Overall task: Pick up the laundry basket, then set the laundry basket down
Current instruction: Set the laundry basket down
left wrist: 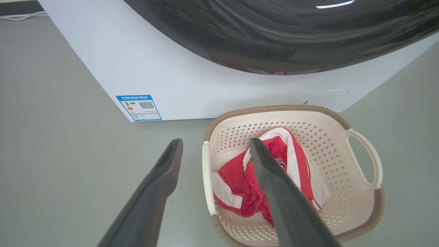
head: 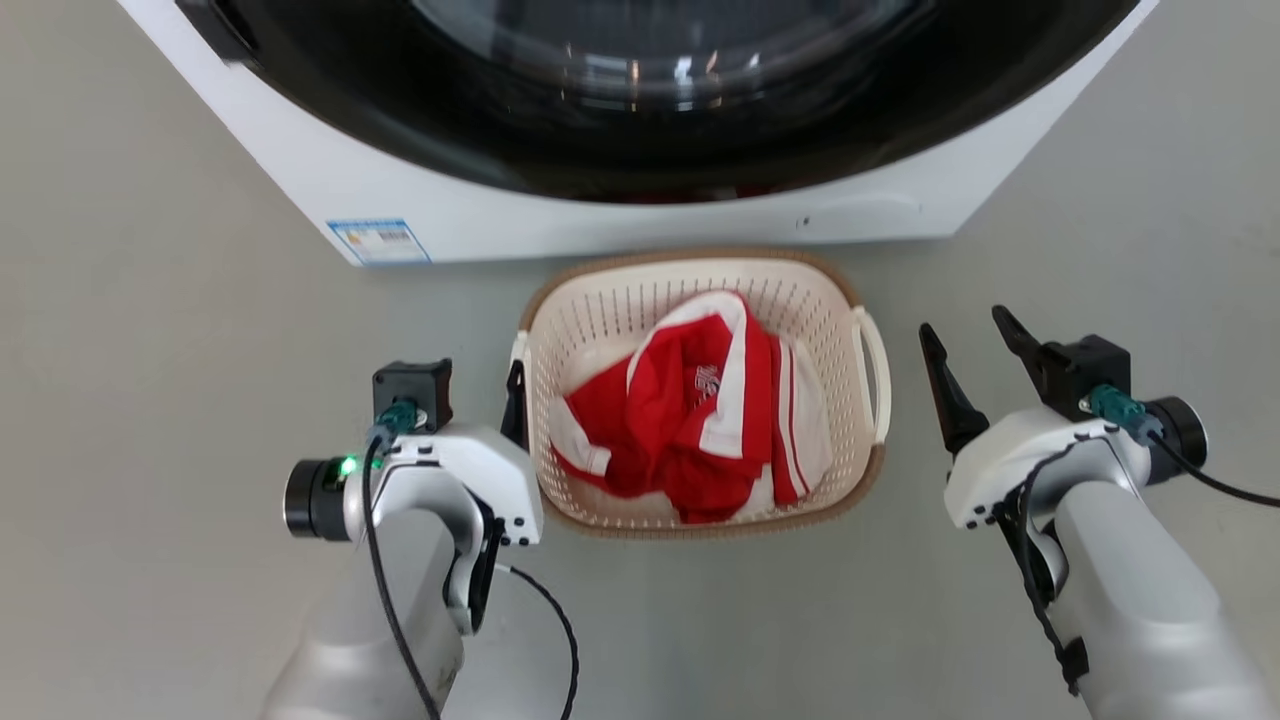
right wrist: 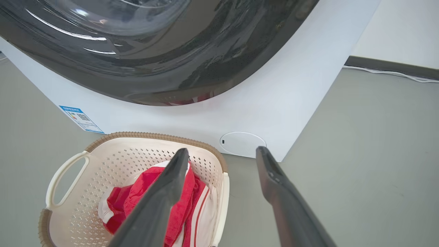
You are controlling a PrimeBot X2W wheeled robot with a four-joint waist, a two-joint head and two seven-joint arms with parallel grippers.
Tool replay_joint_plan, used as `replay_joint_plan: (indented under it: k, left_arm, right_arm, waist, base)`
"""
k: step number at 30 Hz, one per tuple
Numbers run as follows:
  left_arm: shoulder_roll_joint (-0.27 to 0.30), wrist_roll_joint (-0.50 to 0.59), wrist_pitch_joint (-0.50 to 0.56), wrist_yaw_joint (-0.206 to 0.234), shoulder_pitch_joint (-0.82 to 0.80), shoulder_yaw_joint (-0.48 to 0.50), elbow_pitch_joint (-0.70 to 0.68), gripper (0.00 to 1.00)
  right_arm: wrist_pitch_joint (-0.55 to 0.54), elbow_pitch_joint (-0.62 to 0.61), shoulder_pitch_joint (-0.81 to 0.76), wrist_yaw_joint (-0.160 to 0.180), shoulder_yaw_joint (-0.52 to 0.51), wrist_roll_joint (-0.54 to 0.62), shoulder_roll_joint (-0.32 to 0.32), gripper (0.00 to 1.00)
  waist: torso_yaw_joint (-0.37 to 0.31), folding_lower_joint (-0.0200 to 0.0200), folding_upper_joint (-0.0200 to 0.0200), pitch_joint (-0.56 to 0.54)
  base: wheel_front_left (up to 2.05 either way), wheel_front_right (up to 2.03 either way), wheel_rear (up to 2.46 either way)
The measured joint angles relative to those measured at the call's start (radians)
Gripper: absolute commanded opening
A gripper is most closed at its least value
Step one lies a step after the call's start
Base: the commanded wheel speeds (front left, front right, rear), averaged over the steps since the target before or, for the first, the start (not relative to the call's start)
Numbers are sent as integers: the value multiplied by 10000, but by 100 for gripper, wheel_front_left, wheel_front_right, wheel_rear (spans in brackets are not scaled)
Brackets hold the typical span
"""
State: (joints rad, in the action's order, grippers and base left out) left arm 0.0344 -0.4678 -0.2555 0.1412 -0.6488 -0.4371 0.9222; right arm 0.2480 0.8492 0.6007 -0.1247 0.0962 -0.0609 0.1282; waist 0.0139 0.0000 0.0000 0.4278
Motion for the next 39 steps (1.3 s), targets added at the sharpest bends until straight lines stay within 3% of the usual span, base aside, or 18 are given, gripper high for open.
replay_joint_plan:
  k: [22, 39]
  left_arm:
    - [410, 1074, 0, -899, 3401, 2263, -2512, 100]
    - [391, 1289, 0, -1078, 5959, 3507, -4612, 100]
  right_arm:
    - [0, -2209, -2368, 0, -575, 512, 77, 100]
    - [0, -3948, -4471, 0, -928, 527, -245, 100]
  waist:
    - [-55, 0, 0, -3090]
    - [-515, 0, 0, -4279]
  base:
    - [0, 0, 0]
    - [0, 0, 0]
